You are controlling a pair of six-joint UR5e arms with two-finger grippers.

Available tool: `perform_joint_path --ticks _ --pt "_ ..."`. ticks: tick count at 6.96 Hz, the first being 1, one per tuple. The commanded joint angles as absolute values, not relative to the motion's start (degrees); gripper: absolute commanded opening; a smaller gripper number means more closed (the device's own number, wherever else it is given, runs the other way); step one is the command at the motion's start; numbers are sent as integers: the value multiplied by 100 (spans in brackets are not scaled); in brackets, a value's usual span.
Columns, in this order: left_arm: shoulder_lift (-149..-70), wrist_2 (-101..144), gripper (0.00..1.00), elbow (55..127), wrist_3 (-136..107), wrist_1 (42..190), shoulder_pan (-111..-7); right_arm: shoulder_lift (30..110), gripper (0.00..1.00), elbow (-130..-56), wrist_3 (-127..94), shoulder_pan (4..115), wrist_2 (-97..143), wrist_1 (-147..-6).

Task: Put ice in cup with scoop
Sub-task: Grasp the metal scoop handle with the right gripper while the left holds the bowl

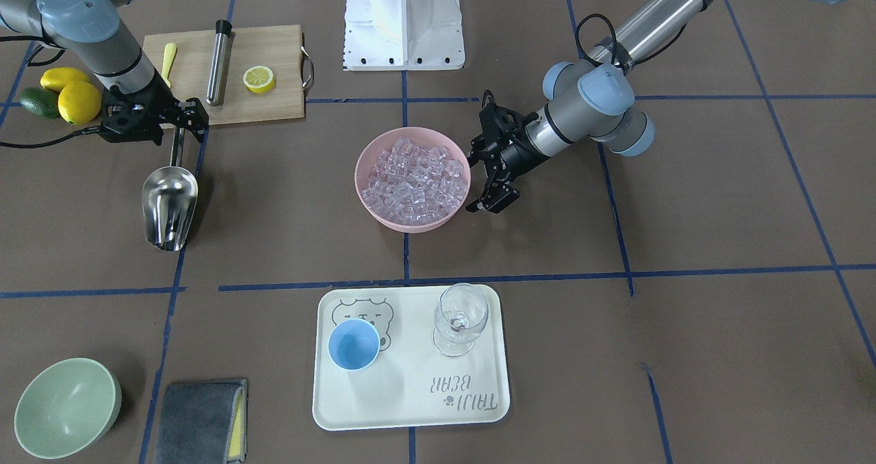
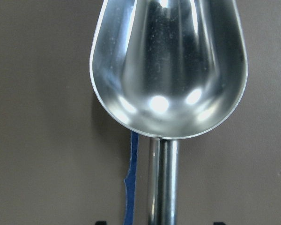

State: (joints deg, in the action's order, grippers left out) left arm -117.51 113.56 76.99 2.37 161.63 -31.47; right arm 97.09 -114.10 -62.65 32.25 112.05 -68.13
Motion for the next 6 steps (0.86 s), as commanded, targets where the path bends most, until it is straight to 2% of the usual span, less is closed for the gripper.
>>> perform_joint_path --ticks 1,2,6 --pt "-11751 11355 100 7699 237 16163 -3146 9712 17 -11399 -6258 3217 11206 -6820" --pt "-11751 11355 100 7699 237 16163 -3146 9747 0 -11417 -6206 3286 11206 -6829" --pt "-11742 11355 100 7699 237 16163 -3138 9756 0 -11935 -6118 3638 11215 -7163"
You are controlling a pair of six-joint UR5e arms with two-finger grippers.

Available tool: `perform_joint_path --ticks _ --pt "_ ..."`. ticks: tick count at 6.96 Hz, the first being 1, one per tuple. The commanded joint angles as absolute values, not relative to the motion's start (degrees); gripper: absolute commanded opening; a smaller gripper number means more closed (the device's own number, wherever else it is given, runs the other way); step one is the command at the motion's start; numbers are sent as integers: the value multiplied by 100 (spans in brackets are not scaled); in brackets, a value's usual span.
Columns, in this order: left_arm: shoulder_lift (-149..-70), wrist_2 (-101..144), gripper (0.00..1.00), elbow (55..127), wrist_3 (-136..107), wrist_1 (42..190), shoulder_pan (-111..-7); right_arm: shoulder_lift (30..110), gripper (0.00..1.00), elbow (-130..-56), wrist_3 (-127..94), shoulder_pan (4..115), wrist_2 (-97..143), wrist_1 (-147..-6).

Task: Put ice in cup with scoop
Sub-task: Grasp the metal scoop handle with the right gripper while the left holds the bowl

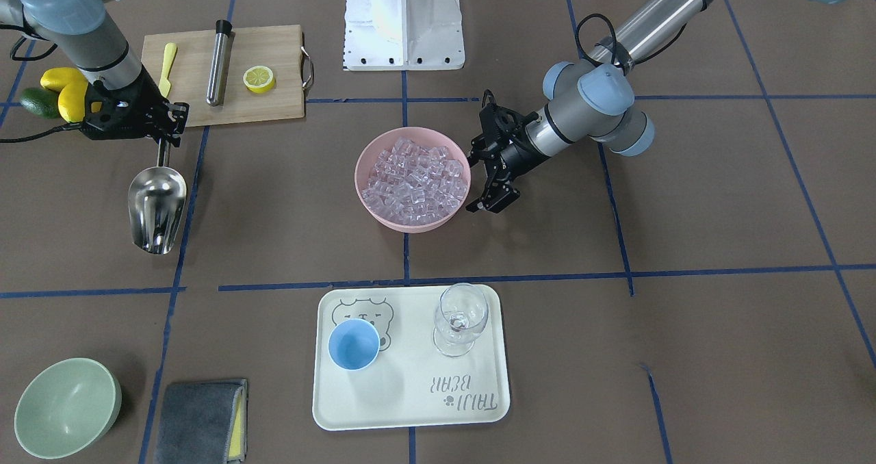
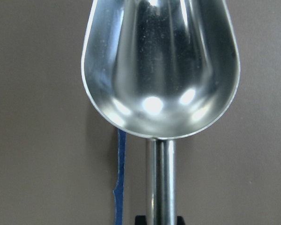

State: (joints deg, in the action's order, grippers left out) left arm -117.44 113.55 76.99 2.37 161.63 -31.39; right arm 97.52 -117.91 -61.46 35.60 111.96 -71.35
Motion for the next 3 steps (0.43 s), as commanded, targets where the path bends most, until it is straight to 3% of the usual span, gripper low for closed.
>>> perform_joint_path --ticks 1,3 --pt "-11742 11355 100 7699 237 16163 -3138 9747 0 -11962 -5630 3586 11215 -7163" --pt "-11733 11355 100 7699 237 16172 -3138 9738 0 -12267 -3919 3656 11171 -7381"
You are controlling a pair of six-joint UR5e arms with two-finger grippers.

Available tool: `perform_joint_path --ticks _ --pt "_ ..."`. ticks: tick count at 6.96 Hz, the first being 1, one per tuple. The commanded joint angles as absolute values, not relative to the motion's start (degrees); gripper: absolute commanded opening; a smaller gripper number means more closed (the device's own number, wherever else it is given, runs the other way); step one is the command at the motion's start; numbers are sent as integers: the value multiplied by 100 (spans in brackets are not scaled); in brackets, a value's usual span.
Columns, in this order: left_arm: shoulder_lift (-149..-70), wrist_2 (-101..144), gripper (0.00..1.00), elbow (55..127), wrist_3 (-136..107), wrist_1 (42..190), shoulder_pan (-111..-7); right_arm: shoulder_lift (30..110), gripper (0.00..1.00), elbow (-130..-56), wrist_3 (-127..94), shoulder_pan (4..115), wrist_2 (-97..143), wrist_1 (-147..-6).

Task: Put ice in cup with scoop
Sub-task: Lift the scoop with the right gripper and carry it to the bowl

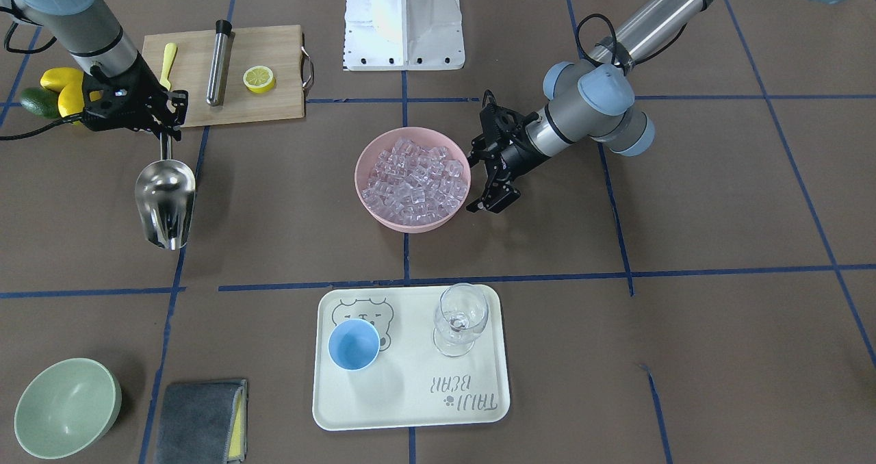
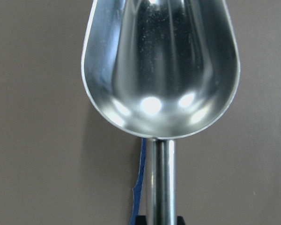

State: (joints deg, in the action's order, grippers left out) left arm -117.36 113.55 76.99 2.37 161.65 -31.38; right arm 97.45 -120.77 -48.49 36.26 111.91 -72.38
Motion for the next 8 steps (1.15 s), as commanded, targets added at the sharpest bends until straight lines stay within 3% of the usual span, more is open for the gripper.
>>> perform_joint_path --ticks 1,3,8 --pt "-11742 11355 100 7699 237 16172 -3138 9738 0 -12435 -2824 3700 11014 -7444" --pt "-11733 11355 100 7699 237 16172 -3138 9319 0 -12594 -2400 3640 11013 -7889" --pt "-11716 11355 100 7699 237 16172 -3138 5797 0 -12762 -1048 3184 10393 -13360"
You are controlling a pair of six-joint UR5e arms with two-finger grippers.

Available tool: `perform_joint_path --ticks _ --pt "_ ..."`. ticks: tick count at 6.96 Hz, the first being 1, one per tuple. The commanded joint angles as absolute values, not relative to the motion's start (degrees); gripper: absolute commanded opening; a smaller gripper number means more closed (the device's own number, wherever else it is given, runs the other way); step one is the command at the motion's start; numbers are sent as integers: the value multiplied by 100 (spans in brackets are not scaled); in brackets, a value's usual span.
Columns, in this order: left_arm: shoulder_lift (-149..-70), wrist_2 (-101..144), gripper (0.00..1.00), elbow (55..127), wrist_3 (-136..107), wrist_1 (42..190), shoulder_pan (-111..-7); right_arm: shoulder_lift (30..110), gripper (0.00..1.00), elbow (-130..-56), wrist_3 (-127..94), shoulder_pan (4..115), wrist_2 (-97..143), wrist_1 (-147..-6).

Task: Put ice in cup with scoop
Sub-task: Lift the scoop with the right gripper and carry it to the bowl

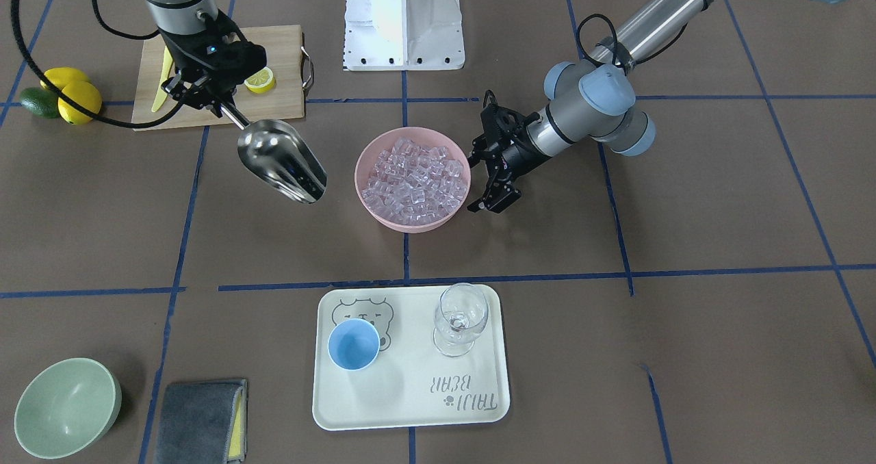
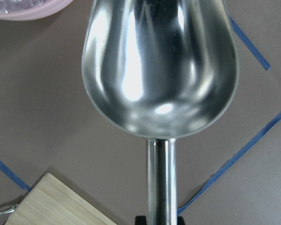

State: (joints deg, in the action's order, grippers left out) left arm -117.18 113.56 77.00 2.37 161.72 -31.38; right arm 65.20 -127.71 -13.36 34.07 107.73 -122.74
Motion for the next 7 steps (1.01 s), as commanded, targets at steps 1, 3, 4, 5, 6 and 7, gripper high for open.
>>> perform_joint_path --ticks 1,3,4,5,6,7 --pt "-11716 11355 100 7699 237 16172 -3138 5313 0 -12579 -889 2973 10041 -14064" --pt "-11707 11355 100 7690 237 16172 -3138 4274 0 -11824 87 2866 9774 -15080" --pt "-11707 11355 100 7690 237 16172 -3129 4280 0 -11804 27 2691 9782 -15082" --pt "-11707 11355 100 7690 237 16172 -3129 4228 0 -11691 9 2585 9774 -15073" --pt "-11707 11355 100 7690 237 16172 -3129 4141 0 -11446 9 2506 9791 -15047" --pt "-11716 11355 100 7690 237 16172 -3129 3844 0 -11034 9 2487 9826 -15056"
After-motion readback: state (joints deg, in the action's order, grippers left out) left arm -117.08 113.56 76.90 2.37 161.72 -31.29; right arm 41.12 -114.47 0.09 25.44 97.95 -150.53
